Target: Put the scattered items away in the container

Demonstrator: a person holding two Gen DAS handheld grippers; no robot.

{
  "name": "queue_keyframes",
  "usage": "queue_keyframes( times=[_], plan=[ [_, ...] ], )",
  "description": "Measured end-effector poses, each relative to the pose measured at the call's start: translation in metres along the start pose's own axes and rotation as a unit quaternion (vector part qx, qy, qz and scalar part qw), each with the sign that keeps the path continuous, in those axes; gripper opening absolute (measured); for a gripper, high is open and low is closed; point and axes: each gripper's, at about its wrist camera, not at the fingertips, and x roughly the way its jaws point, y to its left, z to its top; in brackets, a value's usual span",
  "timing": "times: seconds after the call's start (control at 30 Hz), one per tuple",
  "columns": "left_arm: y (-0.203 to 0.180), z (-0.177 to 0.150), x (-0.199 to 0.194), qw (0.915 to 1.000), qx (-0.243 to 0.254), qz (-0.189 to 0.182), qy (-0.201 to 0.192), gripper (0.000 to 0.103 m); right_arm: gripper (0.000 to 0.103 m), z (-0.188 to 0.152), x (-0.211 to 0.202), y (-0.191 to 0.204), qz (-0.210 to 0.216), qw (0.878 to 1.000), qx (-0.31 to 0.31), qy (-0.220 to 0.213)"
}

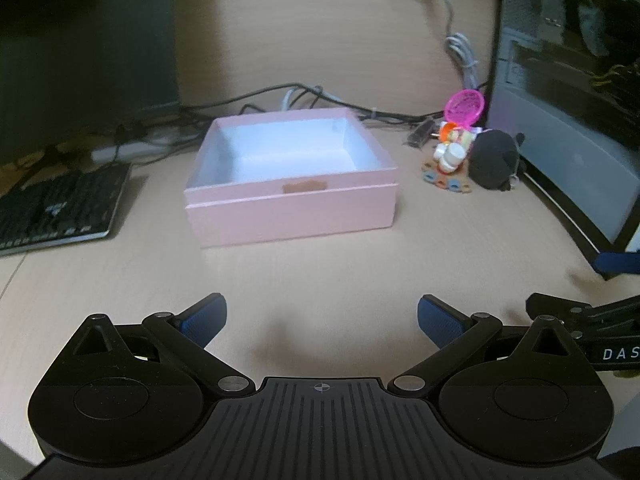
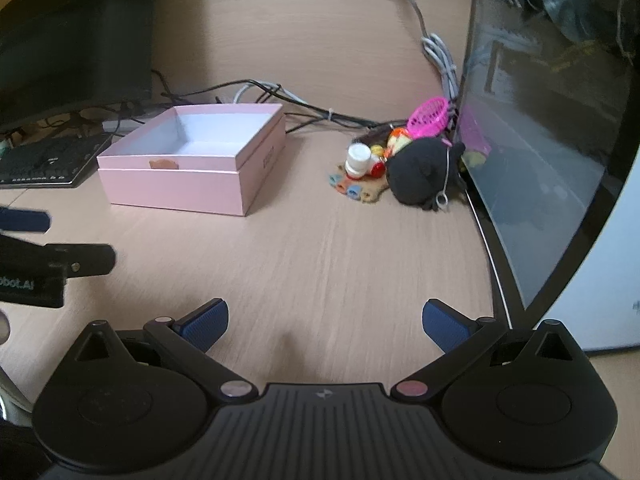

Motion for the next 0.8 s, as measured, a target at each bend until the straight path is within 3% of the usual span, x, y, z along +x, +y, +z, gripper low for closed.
queue_keyframes(
  times=[0.17, 0.43, 0.6, 0.67, 0.8],
  plan=[
    [-0.009, 0.018, 0.005, 0.9993, 0.025, -0.02, -0.019, 0.103, 0.103, 0.005, 0.009, -0.001, 0.006, 1.0, -0.006, 0.003],
    [-0.017, 0.076, 0.014, 0.9951, 0.037, -0.056, -0.072, 0.103, 0.103, 0.028, 0.036, -0.009, -0.013, 1.0, -0.007, -0.011],
    [-0.02, 0.101, 0.034, 0.9931, 0.05, -0.074, -0.076, 0.103, 0.103, 0.043, 0.059, -0.016, -0.031, 0.999, -0.009, -0.02],
    [-0.024, 0.112, 0.05, 0.9924, 0.053, -0.09, -0.065, 0.103, 0.103, 0.045, 0.064, -0.021, -0.015, 1.0, -0.001, -0.013],
    [-0.05, 0.133, 0.088, 0.987, 0.076, -0.132, -0.052, 0.103, 0.103, 0.037, 0.061, -0.032, 0.057, 0.998, 0.028, 0.006]
  ],
)
